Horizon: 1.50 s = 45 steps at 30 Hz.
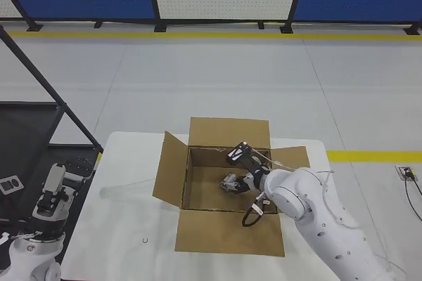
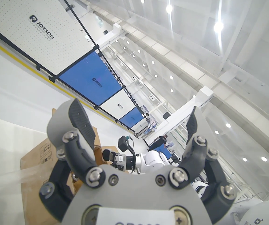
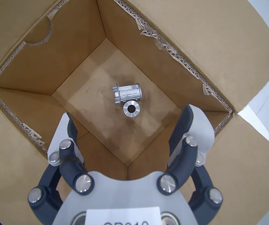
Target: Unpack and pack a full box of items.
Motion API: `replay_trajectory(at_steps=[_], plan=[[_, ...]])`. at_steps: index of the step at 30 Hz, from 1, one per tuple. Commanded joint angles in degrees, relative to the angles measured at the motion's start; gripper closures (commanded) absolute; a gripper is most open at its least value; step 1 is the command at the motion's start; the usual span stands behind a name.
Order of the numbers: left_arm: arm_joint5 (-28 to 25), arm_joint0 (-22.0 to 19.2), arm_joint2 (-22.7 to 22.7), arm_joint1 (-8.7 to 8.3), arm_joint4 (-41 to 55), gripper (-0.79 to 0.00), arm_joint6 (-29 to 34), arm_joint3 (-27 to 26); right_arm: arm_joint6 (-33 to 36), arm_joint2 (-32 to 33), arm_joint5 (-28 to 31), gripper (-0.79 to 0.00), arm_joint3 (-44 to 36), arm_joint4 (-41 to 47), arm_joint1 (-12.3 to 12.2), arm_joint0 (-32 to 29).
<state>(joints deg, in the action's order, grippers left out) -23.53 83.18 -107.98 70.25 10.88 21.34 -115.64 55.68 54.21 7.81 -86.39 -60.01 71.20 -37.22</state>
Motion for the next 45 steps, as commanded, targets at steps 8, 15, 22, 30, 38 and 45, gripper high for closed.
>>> replay_trajectory(at_steps=[8,15,22,30,38,45], plan=[[0.1,0.8,0.0,-0.15,-0.3,-0.785,-0.3,-0.9,2.3,-9.4,2.7,-0.785,15.1,3.0,4.0,9.6],[-0.9,2.3,-1.6,-0.21,0.4,-0.785,-1.1,-1.2,6.4,-18.0,4.2,-0.785,29.4,4.1,9.0,17.9],[-1.3,3.1,-2.3,-0.31,1.3,-0.785,-1.2,-1.5,6.3,-22.9,6.1,-0.776,40.5,5.2,13.5,22.4],[-1.7,3.0,-2.5,-0.44,1.6,-0.785,-1.0,-1.6,3.5,-25.0,6.9,-0.376,50.0,6.5,17.2,24.8],[-1.9,3.1,-2.8,-0.54,1.7,-0.785,-1.2,-1.4,2.1,-25.8,8.7,-0.351,56.8,7.2,19.9,26.6],[-2.1,3.2,-2.9,-0.61,1.7,-0.785,-1.6,-1.4,0.8,-25.9,10.5,-0.299,61.1,7.9,21.8,27.6]])
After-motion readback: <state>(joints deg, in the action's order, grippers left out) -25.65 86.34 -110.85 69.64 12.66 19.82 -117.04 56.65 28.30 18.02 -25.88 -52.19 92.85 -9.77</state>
